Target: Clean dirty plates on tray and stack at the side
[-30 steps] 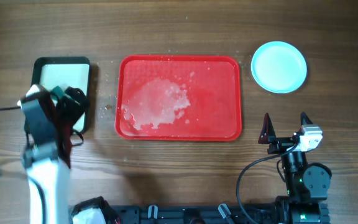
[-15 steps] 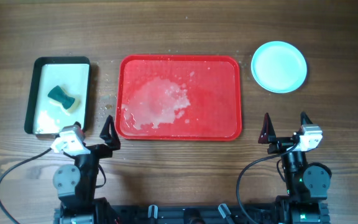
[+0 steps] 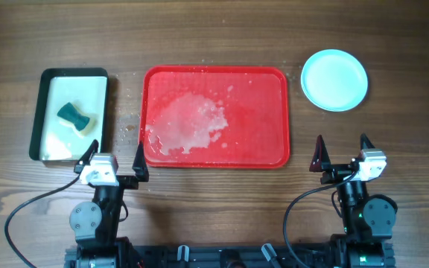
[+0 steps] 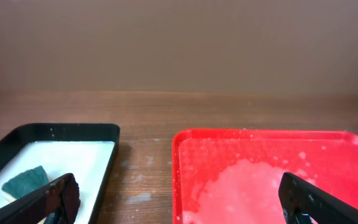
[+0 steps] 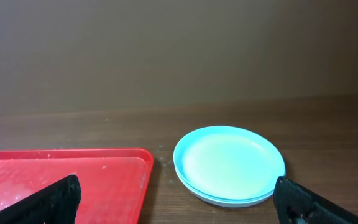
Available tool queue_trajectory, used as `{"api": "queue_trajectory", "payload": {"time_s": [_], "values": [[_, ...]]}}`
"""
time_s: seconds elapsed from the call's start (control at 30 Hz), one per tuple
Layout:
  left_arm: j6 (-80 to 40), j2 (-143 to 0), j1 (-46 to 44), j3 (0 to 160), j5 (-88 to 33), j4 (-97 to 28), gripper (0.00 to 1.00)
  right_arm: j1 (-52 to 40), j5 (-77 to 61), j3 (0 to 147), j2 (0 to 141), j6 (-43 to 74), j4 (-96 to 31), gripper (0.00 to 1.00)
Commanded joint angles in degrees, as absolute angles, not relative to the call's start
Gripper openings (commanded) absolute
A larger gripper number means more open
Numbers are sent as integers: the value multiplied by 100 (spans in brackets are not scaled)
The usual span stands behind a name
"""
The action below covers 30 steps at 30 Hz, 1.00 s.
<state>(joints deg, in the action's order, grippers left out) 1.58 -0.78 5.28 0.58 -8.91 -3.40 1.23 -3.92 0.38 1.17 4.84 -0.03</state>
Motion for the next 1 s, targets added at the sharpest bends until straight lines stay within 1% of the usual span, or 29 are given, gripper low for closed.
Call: {"api": "queue_trajectory", "payload": {"time_s": [0.0, 0.27, 0.33, 0.97], "values": [[425, -16, 497, 32, -941, -368, 100, 152, -294, 30, 93, 451, 5, 100], [340, -16, 497, 32, -805, -381, 100, 152, -294, 30, 93, 449, 5, 100], [-390, -16, 497, 32, -134, -443, 100, 152, -294, 30, 93, 451, 5, 100], [-220, -16, 495, 32, -193, -440, 100, 152, -294, 30, 130, 451, 5, 100]]}}
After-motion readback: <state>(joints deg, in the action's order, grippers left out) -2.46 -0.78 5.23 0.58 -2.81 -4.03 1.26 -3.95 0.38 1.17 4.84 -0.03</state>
